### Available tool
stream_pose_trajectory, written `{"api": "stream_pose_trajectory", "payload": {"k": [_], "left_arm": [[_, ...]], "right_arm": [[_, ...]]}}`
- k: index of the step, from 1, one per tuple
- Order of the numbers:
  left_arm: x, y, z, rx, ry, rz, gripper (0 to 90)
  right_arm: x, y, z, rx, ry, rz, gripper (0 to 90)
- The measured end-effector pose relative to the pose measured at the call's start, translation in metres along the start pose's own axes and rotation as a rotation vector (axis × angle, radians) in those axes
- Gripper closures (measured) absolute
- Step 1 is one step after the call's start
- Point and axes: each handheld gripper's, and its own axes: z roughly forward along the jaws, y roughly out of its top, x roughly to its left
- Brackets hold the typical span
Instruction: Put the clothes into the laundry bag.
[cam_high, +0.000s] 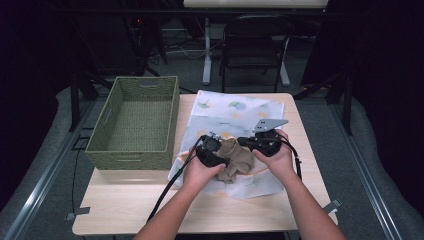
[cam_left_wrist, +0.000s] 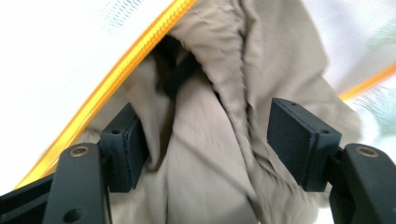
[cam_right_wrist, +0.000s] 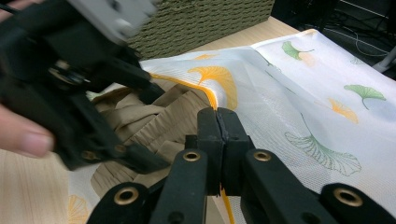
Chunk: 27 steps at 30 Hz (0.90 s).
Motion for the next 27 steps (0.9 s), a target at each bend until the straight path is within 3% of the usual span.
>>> {"api": "stream_pose_trajectory", "payload": {"k": [7,15,21,27], "left_arm": [[0.004,-0.017,-0.014,0.024,-0.031,0.025,39.8],[0.009,-0.028,-0.007,0.035,-0.076,0.018,51.7],[0.008,-0.032,-0.006,0.016,-0.058,0.025,55.3],[0.002,-0.029,-0.007,0.004,-0.062,0.042,73.1]], "right_arm": [[0.000,0.000,0.000,0.000,-0.001,-0.001,89.5],[0.002,0.000,0.001,0.008,0.001,-0.008,89.4],[0.003,0.000,0.001,0.008,0.001,-0.012,89.4],[0.005,0.001,0.002,0.010,0.002,-0.019,89.5]]}}
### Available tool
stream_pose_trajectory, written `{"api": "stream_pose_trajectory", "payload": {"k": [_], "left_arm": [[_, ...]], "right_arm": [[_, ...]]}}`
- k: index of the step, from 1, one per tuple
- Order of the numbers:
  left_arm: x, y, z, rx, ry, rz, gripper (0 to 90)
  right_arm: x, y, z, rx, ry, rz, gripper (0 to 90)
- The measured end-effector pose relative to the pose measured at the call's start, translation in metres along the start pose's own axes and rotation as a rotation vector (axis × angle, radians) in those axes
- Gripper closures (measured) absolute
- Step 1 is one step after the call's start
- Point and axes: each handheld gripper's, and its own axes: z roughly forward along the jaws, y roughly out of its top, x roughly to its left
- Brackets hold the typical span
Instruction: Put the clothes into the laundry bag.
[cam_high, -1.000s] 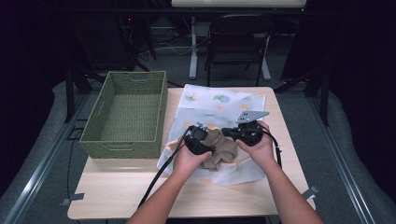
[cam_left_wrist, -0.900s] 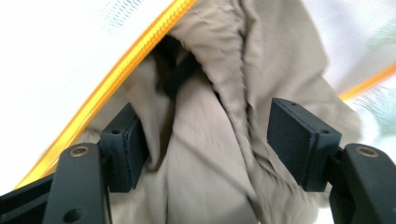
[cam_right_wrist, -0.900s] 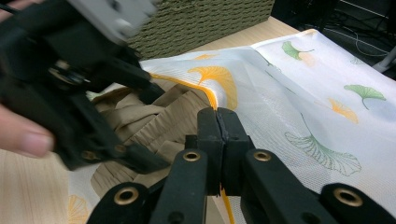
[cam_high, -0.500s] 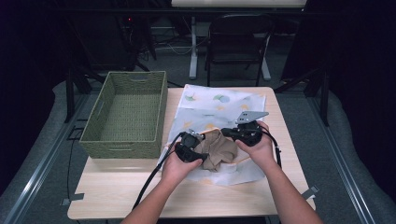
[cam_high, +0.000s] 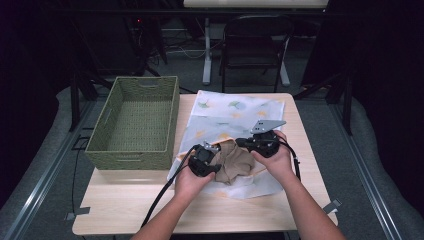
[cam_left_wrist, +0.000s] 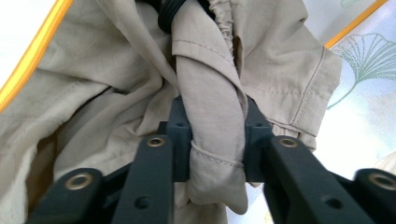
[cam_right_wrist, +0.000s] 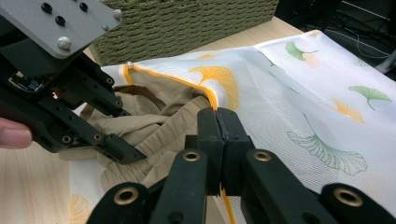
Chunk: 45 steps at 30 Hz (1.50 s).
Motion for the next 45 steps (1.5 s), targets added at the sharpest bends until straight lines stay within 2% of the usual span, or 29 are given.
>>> {"api": "stream_pose_trajectory", "payload": {"k": [7,11,15,18,19,22,24,28,30,33,37,41,45], "left_arm": [[-0.003,0.013,0.001,-0.010,0.021,0.015,78.2],[-0.001,0.025,0.005,-0.018,0.015,0.011,79.0],[0.000,0.037,0.011,-0.033,0.019,-0.015,79.3],[0.003,0.044,0.019,-0.047,0.045,-0.030,79.1],[0.003,0.046,0.022,-0.053,0.042,-0.046,78.9],[0.005,0.048,0.029,-0.060,0.054,-0.055,75.5],[0.004,0.048,0.029,-0.068,0.054,-0.055,70.4],[0.000,0.044,0.019,-0.076,0.080,-0.015,59.1],[-0.002,0.041,0.015,-0.082,0.078,-0.006,54.7],[-0.005,0.031,0.008,-0.079,0.070,0.009,52.3],[-0.006,0.016,0.006,-0.071,0.054,0.004,51.4],[-0.003,0.010,0.011,-0.055,0.049,-0.015,50.1],[-0.004,0.011,0.022,-0.058,0.040,-0.027,49.0]], "right_arm": [[0.003,0.001,0.002,-0.001,0.006,-0.007,89.5],[0.005,0.001,0.003,0.001,0.013,-0.012,89.5],[0.006,0.001,0.004,0.003,0.021,-0.014,89.5],[0.007,0.001,0.004,0.000,0.020,-0.010,89.5],[0.007,0.002,0.004,-0.002,0.018,-0.009,89.5],[0.006,0.002,0.003,-0.005,0.014,-0.009,89.5],[0.005,0.001,0.002,-0.004,0.012,-0.005,89.5],[0.003,0.000,0.002,-0.007,0.013,0.003,89.5],[0.002,0.000,0.002,-0.006,0.012,0.004,89.5],[0.002,0.000,0.002,-0.006,0.009,0.003,89.5],[0.002,0.000,0.001,-0.006,0.007,0.006,89.5],[0.003,0.000,0.003,-0.007,0.007,0.006,89.5],[0.003,0.000,0.003,-0.006,0.009,0.003,89.4]]}}
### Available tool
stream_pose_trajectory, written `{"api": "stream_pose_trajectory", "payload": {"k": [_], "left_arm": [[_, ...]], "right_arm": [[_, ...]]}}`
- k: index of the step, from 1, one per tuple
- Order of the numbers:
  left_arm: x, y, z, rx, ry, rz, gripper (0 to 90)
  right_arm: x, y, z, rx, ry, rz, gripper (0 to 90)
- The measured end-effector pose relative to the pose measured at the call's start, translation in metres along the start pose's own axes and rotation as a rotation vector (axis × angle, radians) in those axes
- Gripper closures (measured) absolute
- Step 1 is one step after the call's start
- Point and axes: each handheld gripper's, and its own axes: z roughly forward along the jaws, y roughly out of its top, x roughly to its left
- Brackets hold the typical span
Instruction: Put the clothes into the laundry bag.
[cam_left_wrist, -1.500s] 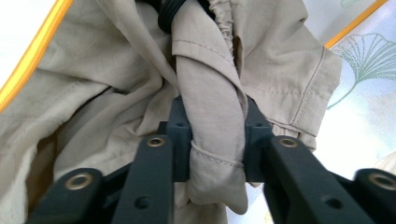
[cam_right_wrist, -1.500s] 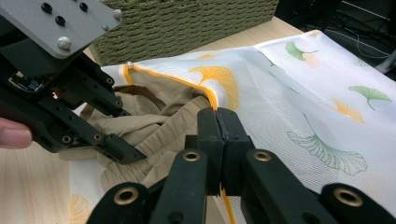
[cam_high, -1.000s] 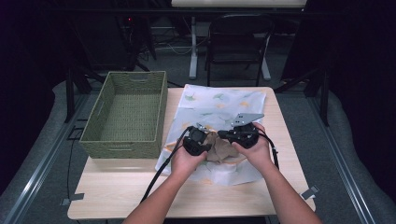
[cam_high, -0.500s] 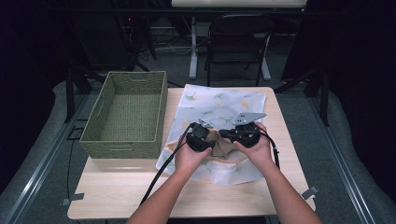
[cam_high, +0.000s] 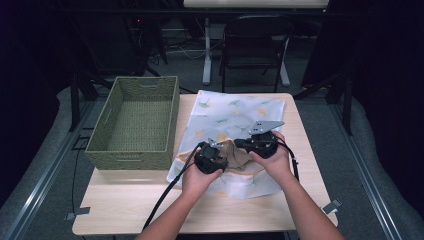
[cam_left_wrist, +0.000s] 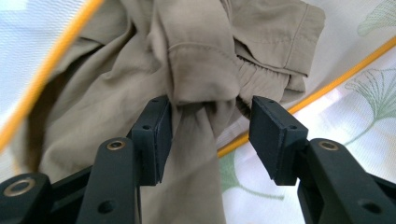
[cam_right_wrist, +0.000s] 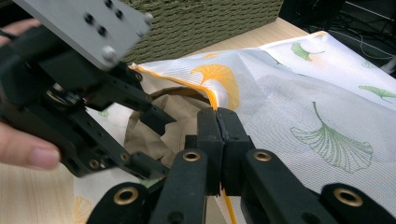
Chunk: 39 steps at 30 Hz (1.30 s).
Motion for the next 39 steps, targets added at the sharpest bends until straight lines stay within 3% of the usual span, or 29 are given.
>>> {"api": "stream_pose_trajectory", "payload": {"k": [5,12,16,24,29,39], "left_arm": [[0.001,0.001,0.011,0.006,-0.003,-0.008,51.2],[0.000,-0.001,0.017,0.028,0.043,0.024,80.1],[0.001,-0.001,0.020,0.029,0.038,0.010,85.0],[0.001,0.016,0.024,0.020,0.063,0.024,87.0],[0.007,0.024,0.033,0.000,0.037,-0.003,86.2],[0.006,0.023,0.024,-0.013,0.025,0.004,73.7]], "right_arm": [[-0.001,-0.001,0.000,0.001,0.000,0.002,89.4],[0.000,-0.001,0.001,0.003,0.001,0.000,89.4],[0.000,-0.001,0.001,0.003,0.003,-0.002,89.4],[0.000,-0.001,0.002,0.003,0.001,0.000,89.4],[0.000,-0.001,0.001,0.004,0.000,0.000,89.4],[-0.001,-0.002,0.001,0.005,-0.003,0.006,89.4]]}}
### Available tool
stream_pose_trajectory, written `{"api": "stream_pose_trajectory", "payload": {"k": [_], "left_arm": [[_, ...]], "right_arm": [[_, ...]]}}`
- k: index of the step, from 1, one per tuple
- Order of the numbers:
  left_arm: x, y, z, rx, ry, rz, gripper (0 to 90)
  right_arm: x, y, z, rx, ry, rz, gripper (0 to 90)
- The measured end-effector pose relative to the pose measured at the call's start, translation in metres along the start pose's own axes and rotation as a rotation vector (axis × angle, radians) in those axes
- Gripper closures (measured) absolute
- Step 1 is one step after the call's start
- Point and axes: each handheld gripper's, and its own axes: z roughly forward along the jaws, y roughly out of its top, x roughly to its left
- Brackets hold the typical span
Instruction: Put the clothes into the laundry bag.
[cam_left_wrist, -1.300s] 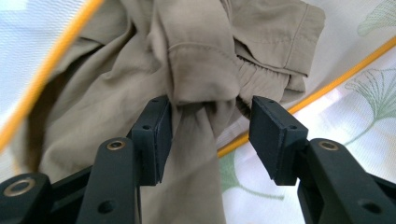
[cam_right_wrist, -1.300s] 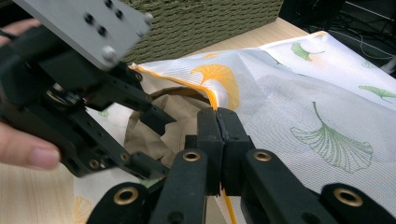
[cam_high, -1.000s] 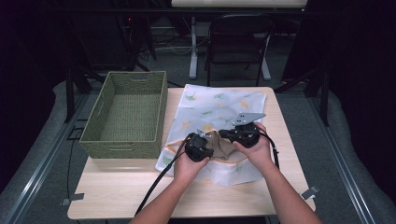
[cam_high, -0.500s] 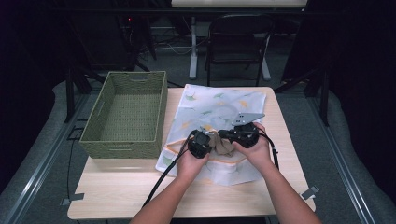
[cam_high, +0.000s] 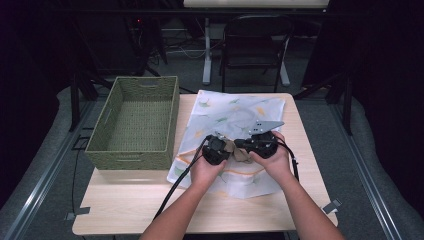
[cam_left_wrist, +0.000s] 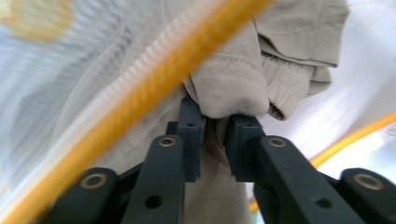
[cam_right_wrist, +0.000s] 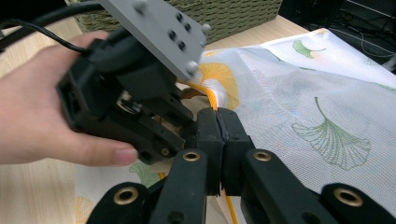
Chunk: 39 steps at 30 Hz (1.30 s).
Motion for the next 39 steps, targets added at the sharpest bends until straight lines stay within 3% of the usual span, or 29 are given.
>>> {"api": "stream_pose_trajectory", "payload": {"k": [11,16,24,33,39], "left_arm": [[-0.003,-0.011,-0.034,-0.019,-0.032,0.022,62.8],[0.002,-0.021,-0.052,-0.042,-0.049,0.011,59.4],[0.031,-0.059,-0.091,-0.074,-0.048,-0.052,56.6],[0.050,-0.093,-0.123,-0.052,0.029,-0.035,53.8],[0.056,-0.110,-0.133,-0.058,0.067,-0.041,51.0]], "right_arm": [[-0.001,-0.001,-0.001,0.001,0.001,0.003,89.3],[-0.001,-0.002,0.000,0.007,0.007,0.006,89.1],[0.002,-0.011,0.006,0.052,0.012,0.006,89.0],[0.005,-0.018,0.013,0.086,-0.002,0.003,88.2],[0.008,-0.018,0.012,0.082,-0.011,0.000,83.3]]}}
